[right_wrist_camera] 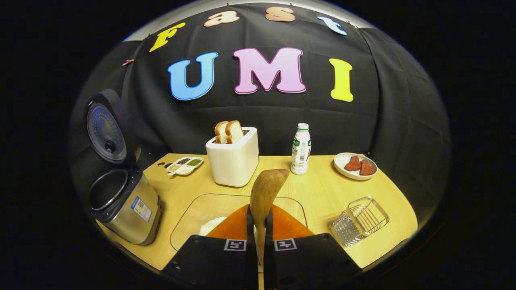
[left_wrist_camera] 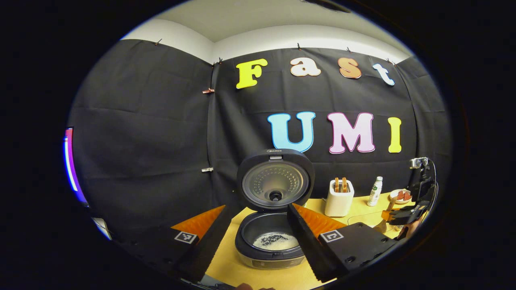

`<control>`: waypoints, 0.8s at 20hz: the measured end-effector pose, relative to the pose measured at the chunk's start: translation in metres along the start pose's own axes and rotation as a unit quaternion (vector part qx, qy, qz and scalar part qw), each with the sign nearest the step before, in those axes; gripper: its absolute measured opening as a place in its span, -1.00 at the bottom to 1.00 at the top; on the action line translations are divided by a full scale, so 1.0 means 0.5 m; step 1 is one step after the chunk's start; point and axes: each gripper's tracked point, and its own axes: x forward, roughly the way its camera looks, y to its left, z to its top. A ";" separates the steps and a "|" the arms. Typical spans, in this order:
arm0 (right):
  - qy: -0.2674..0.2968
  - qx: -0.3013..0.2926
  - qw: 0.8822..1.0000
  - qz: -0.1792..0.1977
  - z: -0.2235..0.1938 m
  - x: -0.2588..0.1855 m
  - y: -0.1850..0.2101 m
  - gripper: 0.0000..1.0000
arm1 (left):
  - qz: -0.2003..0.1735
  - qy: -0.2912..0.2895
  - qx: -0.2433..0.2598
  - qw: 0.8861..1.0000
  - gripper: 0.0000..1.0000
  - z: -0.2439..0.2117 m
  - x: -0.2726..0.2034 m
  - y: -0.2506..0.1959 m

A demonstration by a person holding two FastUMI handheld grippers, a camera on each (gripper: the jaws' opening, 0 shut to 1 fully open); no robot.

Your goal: Close the left gripper, press the button to open the rice cooker; take a wooden spoon from the chopstick holder with the right hand, scoop a spoonful of rice and pour it into the rice cooker, then put the wooden spoon back into the chopstick holder.

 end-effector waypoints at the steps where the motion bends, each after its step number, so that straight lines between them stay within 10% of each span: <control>1: 0.004 0.013 1.000 0.001 -0.004 -0.003 0.013 -0.80 | -0.001 -0.001 0.000 1.000 0.90 0.001 0.001 0.003; 16: 0.017 0.204 0.978 0.023 0.005 -0.016 0.099 -0.79 | 0.006 -0.003 -0.021 1.000 0.90 -0.014 -0.021 0.033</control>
